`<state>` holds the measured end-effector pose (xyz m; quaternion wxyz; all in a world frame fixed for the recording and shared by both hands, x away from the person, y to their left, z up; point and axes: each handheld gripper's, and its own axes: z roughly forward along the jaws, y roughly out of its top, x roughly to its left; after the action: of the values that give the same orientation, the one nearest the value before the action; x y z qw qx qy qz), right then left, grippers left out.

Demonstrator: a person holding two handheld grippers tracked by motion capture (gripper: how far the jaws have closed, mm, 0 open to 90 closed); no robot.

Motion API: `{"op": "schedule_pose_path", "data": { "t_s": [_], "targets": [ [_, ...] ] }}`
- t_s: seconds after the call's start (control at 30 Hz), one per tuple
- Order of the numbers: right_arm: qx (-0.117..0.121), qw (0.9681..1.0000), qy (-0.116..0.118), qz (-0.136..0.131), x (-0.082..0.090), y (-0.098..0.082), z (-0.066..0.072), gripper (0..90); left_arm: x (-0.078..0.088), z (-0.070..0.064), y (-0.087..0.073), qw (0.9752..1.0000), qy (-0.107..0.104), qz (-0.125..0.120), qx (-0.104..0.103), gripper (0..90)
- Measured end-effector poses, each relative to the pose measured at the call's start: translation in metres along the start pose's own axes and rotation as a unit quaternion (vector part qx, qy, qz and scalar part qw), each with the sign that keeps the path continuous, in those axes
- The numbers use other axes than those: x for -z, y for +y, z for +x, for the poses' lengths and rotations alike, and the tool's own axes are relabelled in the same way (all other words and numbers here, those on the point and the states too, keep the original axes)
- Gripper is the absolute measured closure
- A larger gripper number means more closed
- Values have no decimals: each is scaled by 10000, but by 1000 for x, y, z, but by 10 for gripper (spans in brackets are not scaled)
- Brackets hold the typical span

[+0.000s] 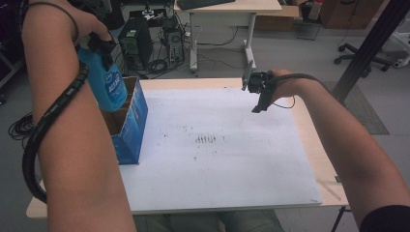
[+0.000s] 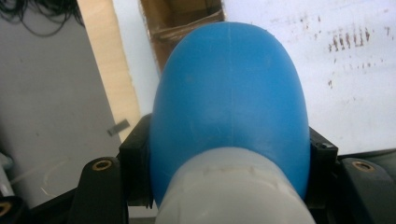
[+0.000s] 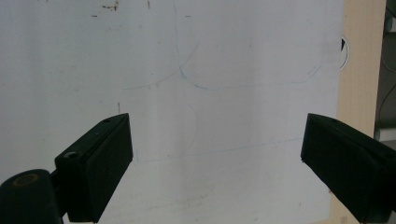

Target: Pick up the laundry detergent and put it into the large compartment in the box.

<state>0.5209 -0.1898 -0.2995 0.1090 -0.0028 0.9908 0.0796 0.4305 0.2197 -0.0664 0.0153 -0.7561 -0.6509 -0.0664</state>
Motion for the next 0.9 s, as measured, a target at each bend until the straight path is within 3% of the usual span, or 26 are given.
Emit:
{"op": "schedule_pose_path", "data": {
  "t_s": [0.03,0.1,0.17,0.2,0.33,0.9],
  "targets": [
    [1,10000,1,0,0,0,0,91,0,0,0,10000,0,0,0,378],
    [-6,10000,1,-5,0,0,0,91,-1,3,-1,9998,15,-23,187,378],
    [-2,10000,1,-10,0,0,0,91,-2,4,0,9998,47,-14,188,378],
    [-2,10000,3,6,0,1,-1,91,-5,6,0,9994,69,49,349,378],
    [6,10000,-8,2,2,3,0,91,-10,10,1,9990,164,91,405,378],
    [24,10000,-9,51,7,6,-2,91,-30,21,1,9982,55,200,565,378]
  ]
}}
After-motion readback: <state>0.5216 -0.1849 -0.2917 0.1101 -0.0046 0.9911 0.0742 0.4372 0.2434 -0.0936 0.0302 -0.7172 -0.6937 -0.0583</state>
